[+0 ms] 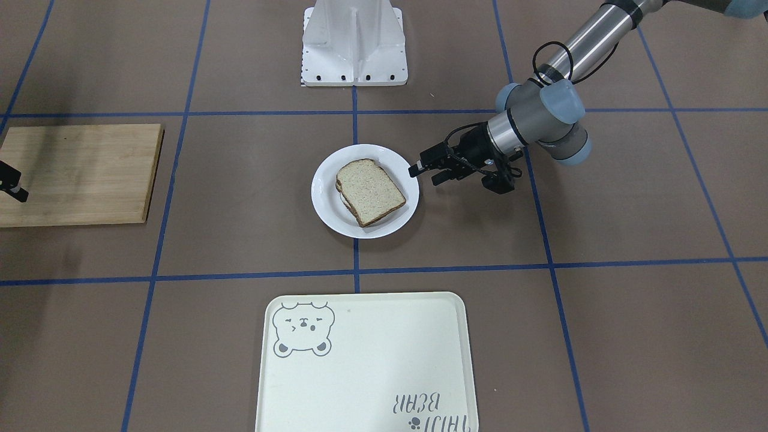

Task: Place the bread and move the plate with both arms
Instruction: 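Close the left gripper on the plate rim nearest the left arm, then lift the plate with the left gripper and carry it onto the bear tray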

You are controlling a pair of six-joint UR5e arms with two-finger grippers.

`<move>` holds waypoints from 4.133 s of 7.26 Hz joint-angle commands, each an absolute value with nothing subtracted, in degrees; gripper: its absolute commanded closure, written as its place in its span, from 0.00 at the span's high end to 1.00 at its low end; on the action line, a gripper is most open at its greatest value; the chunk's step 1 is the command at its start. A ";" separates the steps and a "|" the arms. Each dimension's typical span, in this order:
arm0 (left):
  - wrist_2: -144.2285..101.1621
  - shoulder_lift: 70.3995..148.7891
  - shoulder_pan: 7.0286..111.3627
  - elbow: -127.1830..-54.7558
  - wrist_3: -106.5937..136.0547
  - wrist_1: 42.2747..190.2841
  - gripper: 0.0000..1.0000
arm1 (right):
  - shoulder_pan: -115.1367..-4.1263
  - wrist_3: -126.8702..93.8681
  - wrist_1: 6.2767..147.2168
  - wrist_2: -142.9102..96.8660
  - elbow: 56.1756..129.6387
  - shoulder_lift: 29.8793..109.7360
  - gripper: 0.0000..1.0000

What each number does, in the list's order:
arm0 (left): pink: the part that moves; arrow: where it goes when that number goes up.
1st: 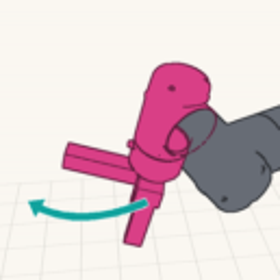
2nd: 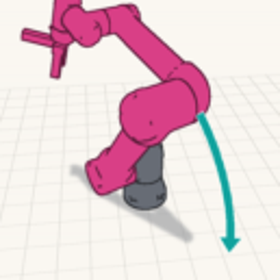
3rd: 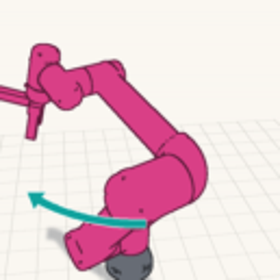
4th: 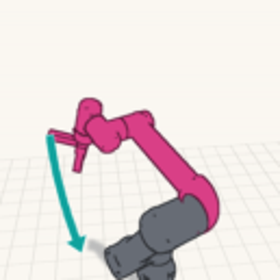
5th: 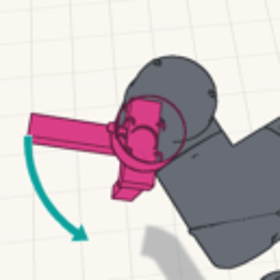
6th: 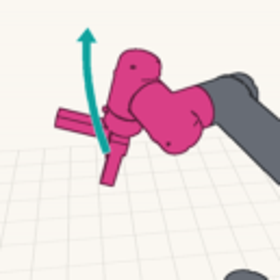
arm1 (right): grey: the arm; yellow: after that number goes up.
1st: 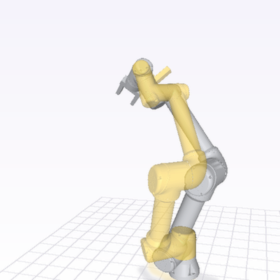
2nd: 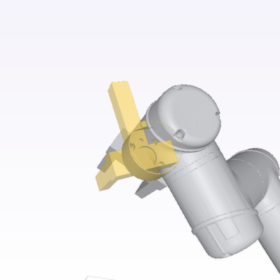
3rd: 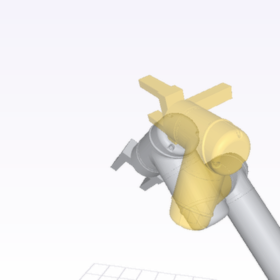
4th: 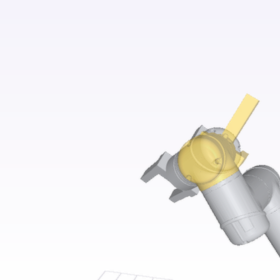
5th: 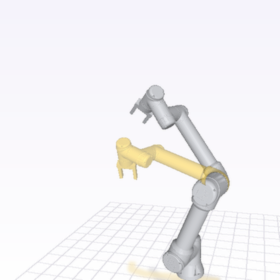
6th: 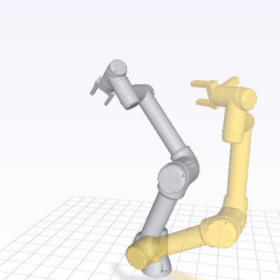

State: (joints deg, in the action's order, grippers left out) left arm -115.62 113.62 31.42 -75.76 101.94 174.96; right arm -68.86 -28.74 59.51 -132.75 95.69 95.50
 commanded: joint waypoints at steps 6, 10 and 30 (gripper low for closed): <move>-115.49 115.57 30.23 -74.01 102.13 174.90 0.58 | -71.02 -23.12 66.01 -132.28 97.29 95.19 1.00; -115.49 116.46 29.62 -73.13 102.04 174.99 0.42 | -70.93 -23.12 66.01 -132.28 97.38 95.10 1.00; -83.23 136.93 34.54 -49.24 128.32 175.08 0.00 | -72.16 -23.12 66.09 -132.45 98.79 95.71 1.00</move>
State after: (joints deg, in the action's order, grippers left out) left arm -84.21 135.46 34.25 -52.40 127.42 176.14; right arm -72.18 -23.12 66.09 -132.64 98.77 95.71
